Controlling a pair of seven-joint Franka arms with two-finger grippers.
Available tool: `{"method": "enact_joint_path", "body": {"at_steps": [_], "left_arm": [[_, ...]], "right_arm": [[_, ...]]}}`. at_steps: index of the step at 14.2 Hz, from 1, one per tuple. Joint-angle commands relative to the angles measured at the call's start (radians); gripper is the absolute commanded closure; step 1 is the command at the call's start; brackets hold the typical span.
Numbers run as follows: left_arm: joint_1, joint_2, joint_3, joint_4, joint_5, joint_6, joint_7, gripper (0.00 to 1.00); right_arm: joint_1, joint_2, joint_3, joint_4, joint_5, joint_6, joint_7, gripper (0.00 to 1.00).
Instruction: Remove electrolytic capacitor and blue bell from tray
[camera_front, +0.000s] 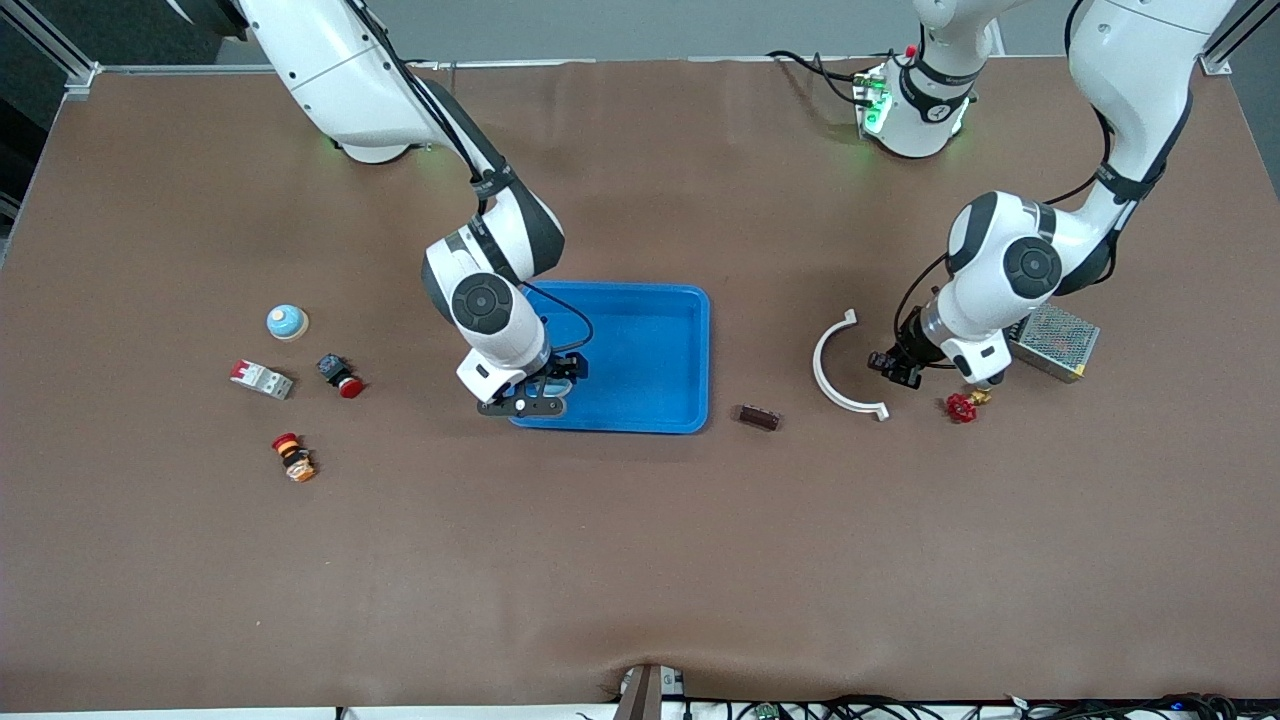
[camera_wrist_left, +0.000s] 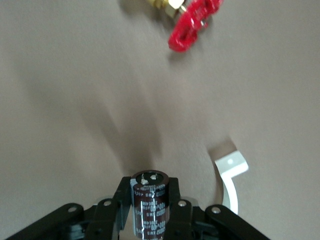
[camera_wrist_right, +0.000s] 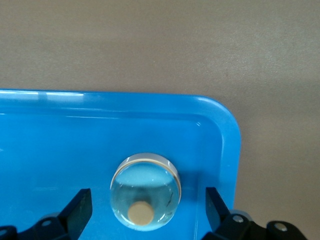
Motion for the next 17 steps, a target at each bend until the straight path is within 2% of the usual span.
{"method": "enact_joint_path", "body": {"at_steps": [1,17], "left_arm": [[0.030,-0.036,-0.016,-0.048,0.019,0.035,0.009,1.00],[0.037,-0.010,-0.013,-0.100,0.019,0.119,0.009,1.00]], "right_arm": [[0.002,0.023,0.000,0.021,-0.022,0.012,0.020,0.00],[0.019,0.065,0.002,0.026,-0.024,0.045,0.019,0.01]]}}
